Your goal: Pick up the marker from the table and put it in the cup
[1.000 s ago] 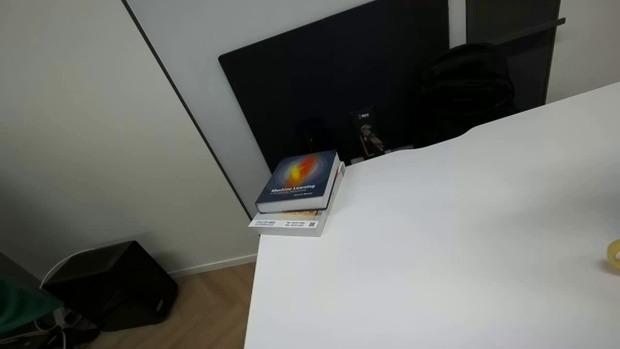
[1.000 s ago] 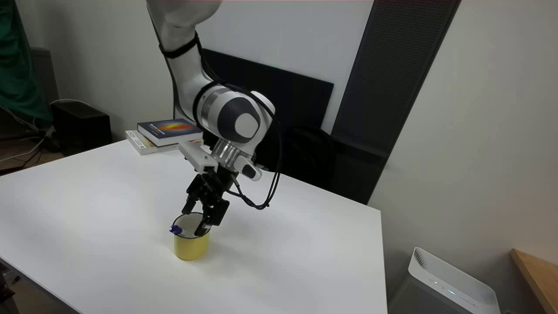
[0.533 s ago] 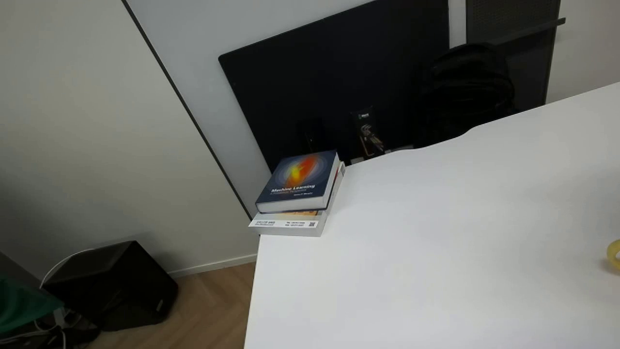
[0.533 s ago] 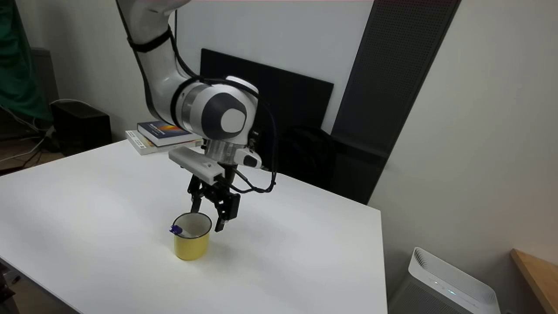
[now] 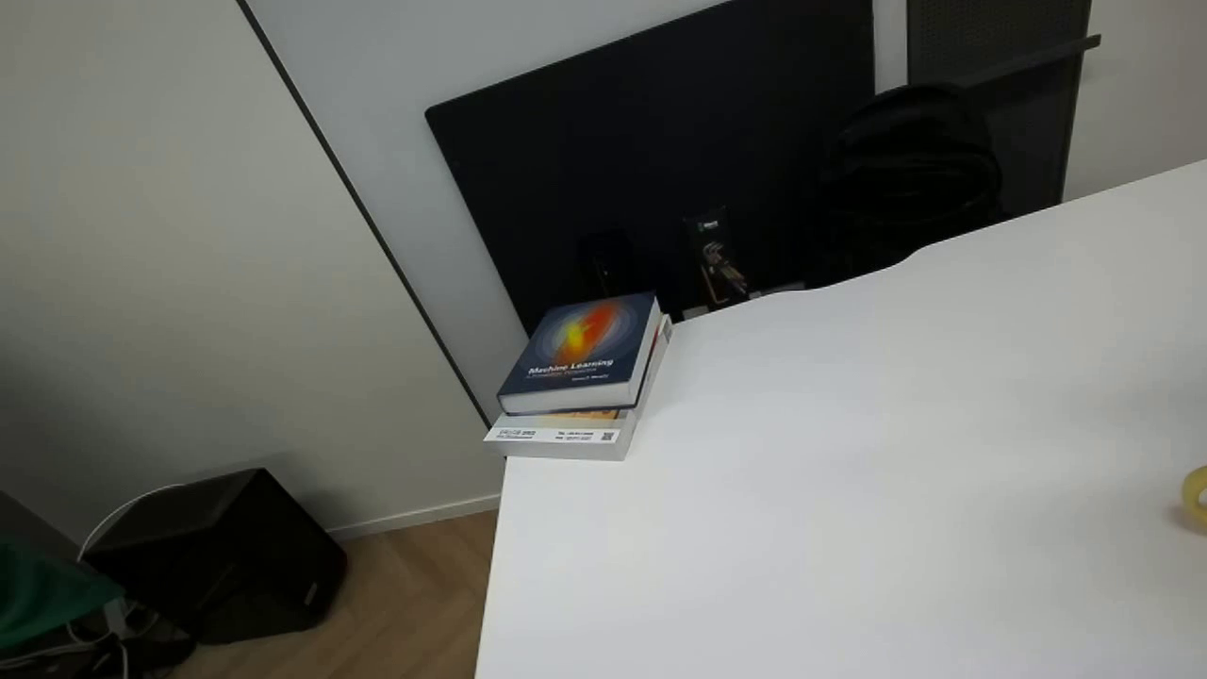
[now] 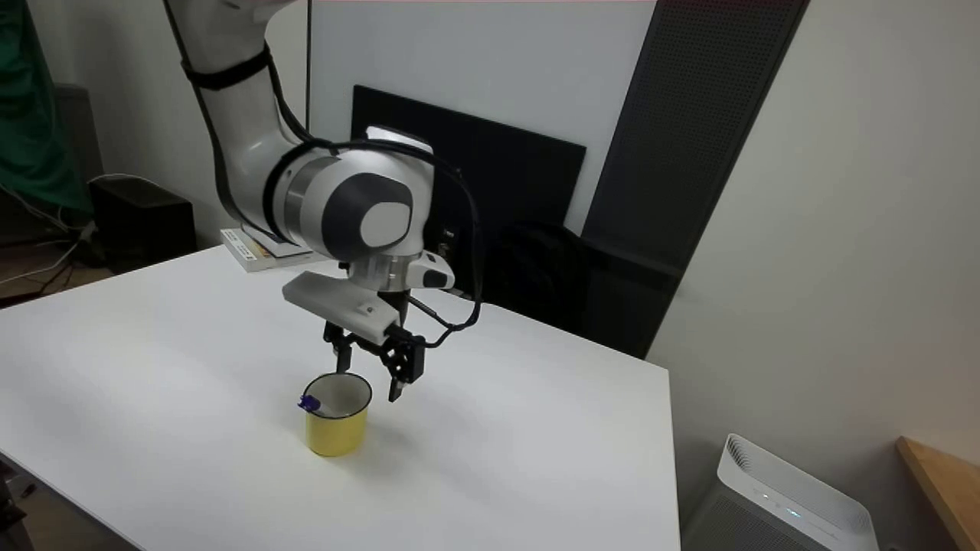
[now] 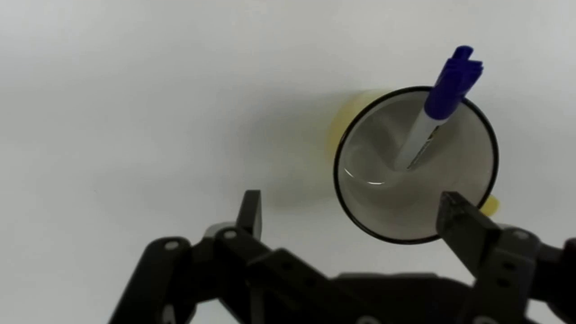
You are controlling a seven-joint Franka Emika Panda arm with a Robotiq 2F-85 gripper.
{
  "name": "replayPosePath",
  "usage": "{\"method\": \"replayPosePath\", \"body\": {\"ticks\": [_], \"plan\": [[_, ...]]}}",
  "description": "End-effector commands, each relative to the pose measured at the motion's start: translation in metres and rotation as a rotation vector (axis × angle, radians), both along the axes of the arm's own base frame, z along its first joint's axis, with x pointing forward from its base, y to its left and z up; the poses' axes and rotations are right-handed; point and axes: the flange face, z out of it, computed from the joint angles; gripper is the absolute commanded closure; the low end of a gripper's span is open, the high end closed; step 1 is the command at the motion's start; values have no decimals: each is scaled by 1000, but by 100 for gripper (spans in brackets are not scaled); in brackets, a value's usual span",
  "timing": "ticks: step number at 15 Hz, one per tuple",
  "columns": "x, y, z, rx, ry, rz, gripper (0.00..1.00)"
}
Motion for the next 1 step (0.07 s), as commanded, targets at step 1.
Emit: {"method": "replayPosePath", "body": {"ticks": [1], "plan": [[0, 0, 1, 1, -1, 2, 0]]}}
